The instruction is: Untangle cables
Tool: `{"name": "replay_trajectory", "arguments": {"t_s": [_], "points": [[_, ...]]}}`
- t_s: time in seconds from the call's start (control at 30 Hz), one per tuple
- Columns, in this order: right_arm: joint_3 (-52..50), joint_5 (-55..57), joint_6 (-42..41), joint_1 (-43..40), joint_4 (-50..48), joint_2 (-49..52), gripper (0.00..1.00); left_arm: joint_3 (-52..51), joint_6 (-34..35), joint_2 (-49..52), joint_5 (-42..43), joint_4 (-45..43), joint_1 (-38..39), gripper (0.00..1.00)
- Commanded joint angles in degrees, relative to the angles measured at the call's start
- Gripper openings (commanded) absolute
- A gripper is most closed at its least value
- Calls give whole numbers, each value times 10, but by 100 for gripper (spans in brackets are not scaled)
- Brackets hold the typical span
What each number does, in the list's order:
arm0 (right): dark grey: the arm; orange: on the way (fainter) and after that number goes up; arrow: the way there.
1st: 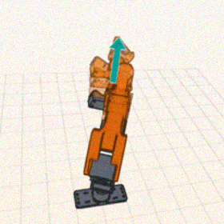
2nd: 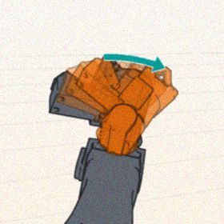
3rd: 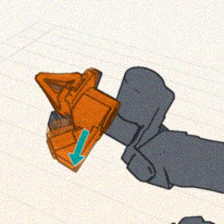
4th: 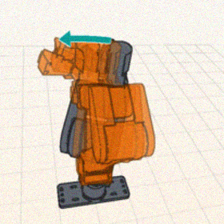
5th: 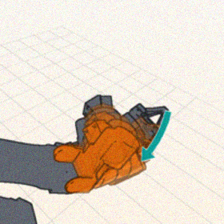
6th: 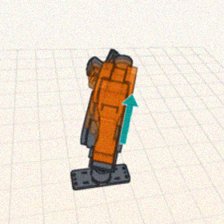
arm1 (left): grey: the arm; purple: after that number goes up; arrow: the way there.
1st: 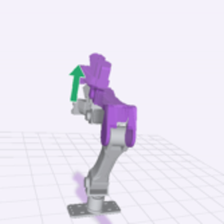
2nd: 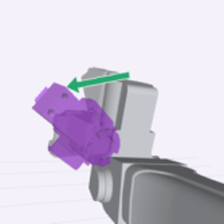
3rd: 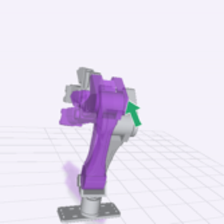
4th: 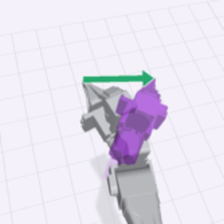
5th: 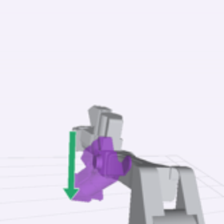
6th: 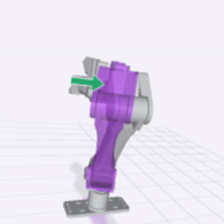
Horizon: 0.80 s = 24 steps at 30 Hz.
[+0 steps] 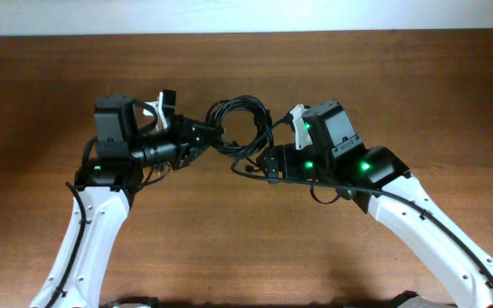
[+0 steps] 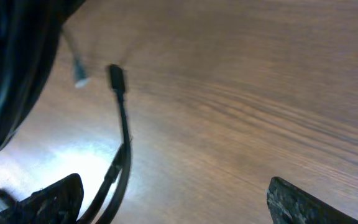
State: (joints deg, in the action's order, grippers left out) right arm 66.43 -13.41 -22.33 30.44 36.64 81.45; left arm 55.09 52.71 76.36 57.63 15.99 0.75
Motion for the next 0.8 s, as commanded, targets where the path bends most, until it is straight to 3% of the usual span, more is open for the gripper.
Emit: {"name": "replay_trajectory", "arguments": {"t_s": [0.0, 0.07, 0.1, 0.13, 0.27, 0.37, 0.43, 0.53, 0.7, 0.77], "points": [[12, 108, -50, -1, 8, 3, 93, 10, -108, -2, 69, 17, 1, 0], [12, 127, -80, -15, 9, 3, 93, 10, -200, -2, 69, 43, 1, 0], [12, 128, -97, -29, 9, 3, 93, 10, -315, -2, 61, 71, 1, 0], [12, 119, -101, -45, 8, 3, 93, 10, -377, -2, 32, 95, 1, 0], [12, 85, -92, -70, 5, 3, 92, 10, -463, -2, -151, 136, 1, 0], [12, 12, -5, -68, 7, 3, 93, 10, -592, -2, -180, 130, 1, 0], [12, -22, 22, -68, 8, 3, 93, 10, -624, -2, -208, 130, 1, 0], [12, -77, 82, -68, 6, 3, 93, 10, -675, -2, -209, 131, 1, 0], [12, -214, 254, -68, 8, 3, 80, 10, -900, -2, -22, 184, 1, 0], [12, -322, 334, -68, 8, 3, 76, 10, -934, -2, 3, 199, 1, 0]]}}
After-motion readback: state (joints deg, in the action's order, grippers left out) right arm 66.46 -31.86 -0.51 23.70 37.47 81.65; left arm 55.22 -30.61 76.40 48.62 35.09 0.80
